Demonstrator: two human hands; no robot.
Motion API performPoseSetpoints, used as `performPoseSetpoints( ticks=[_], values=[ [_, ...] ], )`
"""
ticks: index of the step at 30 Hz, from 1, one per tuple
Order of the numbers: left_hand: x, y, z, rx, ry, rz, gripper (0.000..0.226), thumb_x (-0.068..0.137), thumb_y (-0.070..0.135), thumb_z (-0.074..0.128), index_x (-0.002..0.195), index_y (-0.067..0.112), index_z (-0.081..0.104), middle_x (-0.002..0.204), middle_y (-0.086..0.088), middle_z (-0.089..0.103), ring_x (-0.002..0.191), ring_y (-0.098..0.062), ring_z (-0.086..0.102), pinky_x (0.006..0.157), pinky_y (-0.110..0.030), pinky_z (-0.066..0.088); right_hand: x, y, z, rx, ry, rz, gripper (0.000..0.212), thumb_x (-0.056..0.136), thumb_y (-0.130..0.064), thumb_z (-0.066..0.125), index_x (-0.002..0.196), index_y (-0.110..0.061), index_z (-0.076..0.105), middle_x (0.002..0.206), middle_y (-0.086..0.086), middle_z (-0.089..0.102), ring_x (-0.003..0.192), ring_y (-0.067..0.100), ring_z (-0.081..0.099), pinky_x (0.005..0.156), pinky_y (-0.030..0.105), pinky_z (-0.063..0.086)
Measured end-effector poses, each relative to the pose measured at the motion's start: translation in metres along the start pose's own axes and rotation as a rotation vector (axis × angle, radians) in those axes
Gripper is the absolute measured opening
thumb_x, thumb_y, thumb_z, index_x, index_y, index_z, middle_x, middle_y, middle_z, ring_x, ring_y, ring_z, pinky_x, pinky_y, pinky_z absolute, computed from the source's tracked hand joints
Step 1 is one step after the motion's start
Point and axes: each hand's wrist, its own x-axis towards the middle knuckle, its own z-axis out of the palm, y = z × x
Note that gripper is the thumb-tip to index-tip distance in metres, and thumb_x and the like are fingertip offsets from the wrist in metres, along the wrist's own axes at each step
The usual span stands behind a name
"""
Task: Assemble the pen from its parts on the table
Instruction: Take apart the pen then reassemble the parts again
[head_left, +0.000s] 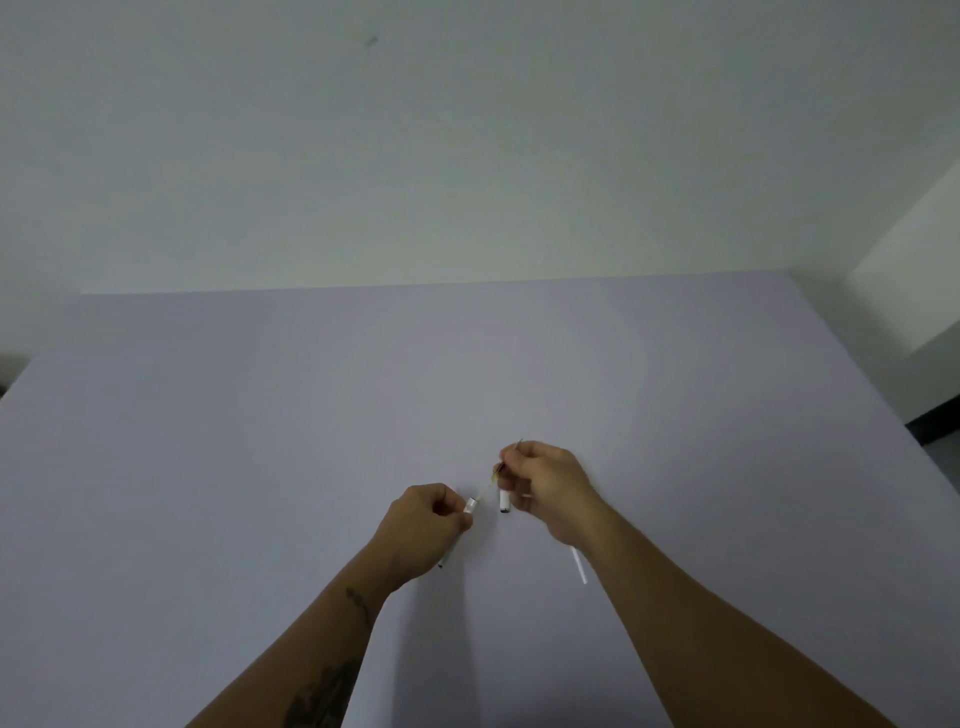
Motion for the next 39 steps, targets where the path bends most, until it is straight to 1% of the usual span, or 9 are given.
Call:
performPoseSetpoints(
  ticks=[3,9,14,17,20,24,28,34,39],
  values=[
    [-0.001,0.001,0.012,-0.015,0.038,-0.032,0.016,0.094,0.024,0.057,0.088,0.012,0.066,0.085,-0.011,0.069,0.066,-0.014,0.062,0.055,-0.021,0.047,0.006,-0.011,-0.029,0.006,0.097,-0.028,0.017,0.098,-0.012,0.057,0.083,-0.01,0.064,0.074,0.007,0.068,0.063,0.016,0.061,0.058,0.027,0.048],
    [-0.002,0.001,0.029,-0.081,0.058,-0.107,0.013,0.094,0.015,0.053,0.095,0.01,0.065,0.089,-0.01,0.067,0.07,-0.019,0.068,0.062,-0.03,0.053,0.017,0.012,-0.077,-0.841,0.208,-0.093,0.014,0.081,-0.016,0.065,0.069,-0.01,0.065,0.068,0.007,0.064,0.062,0.019,0.058,0.061,0.027,0.047],
    [-0.006,0.003,0.038,-0.079,0.018,-0.134,0.022,0.088,0.001,0.05,0.101,0.011,0.064,0.09,-0.01,0.069,0.083,-0.024,0.072,0.077,-0.039,0.058,0.017,0.028,-0.082,-1.121,0.2,-0.058,0.014,0.073,-0.017,0.062,0.062,-0.014,0.054,0.064,0.003,0.058,0.06,0.024,0.056,0.054,0.024,0.043],
    [-0.008,-0.003,0.039,-0.082,0.025,-0.153,0.023,0.086,0.001,0.051,0.096,0.015,0.065,0.085,-0.009,0.07,0.088,-0.029,0.072,0.078,-0.041,0.058,0.016,0.033,-0.078,-1.187,0.187,-0.101,0.003,0.076,-0.015,0.06,0.075,-0.013,0.057,0.069,-0.001,0.053,0.066,0.024,0.055,0.06,0.026,0.045],
    [-0.009,-0.01,0.038,-0.069,0.03,-0.18,0.023,0.085,0.001,0.053,0.095,0.017,0.066,0.084,-0.01,0.071,0.084,-0.027,0.071,0.077,-0.039,0.057,0.013,0.034,-0.077,-1.174,0.198,-0.141,0.009,0.08,-0.014,0.057,0.087,-0.014,0.054,0.079,-0.002,0.049,0.076,0.026,0.054,0.063,0.027,0.041],
    [-0.01,-0.016,0.035,-0.07,0.046,-0.201,0.022,0.084,0.001,0.054,0.093,0.017,0.066,0.079,-0.009,0.072,0.08,-0.026,0.068,0.076,-0.039,0.056,0.01,0.039,-0.074,-1.194,0.215,-0.198,0.006,0.082,-0.015,0.056,0.088,-0.012,0.056,0.09,0.004,0.062,0.078,0.027,0.059,0.061,0.03,0.043],
    [-0.01,-0.012,0.034,-0.065,0.049,-0.195,0.022,0.084,0.001,0.054,0.093,0.017,0.066,0.079,-0.009,0.073,0.076,-0.024,0.066,0.071,-0.036,0.054,0.007,0.043,-0.064,-1.264,0.21,-0.201,0.011,0.088,-0.022,0.057,0.079,-0.016,0.052,0.089,0.004,0.058,0.08,0.027,0.059,0.064,0.028,0.041],
    [-0.01,-0.003,0.03,-0.052,0.043,-0.174,0.024,0.083,-0.002,0.053,0.092,0.015,0.067,0.078,-0.009,0.072,0.069,-0.019,0.06,0.061,-0.029,0.048,0.004,0.048,-0.053,-1.399,0.186,-0.19,0.007,0.088,-0.019,0.055,0.093,-0.018,0.059,0.105,0.005,0.065,0.1,0.028,0.065,0.07,0.028,0.044],
    [-0.012,0.004,0.028,-0.044,0.041,-0.163,0.024,0.083,-0.006,0.057,0.093,0.014,0.067,0.081,-0.006,0.068,0.068,-0.016,0.058,0.058,-0.024,0.046,0.003,0.043,-0.043,-1.337,0.124,-0.136,0.012,0.083,-0.017,0.055,0.092,-0.015,0.061,0.095,0.003,0.063,0.082,0.024,0.06,0.064,0.026,0.042]
  ],
)
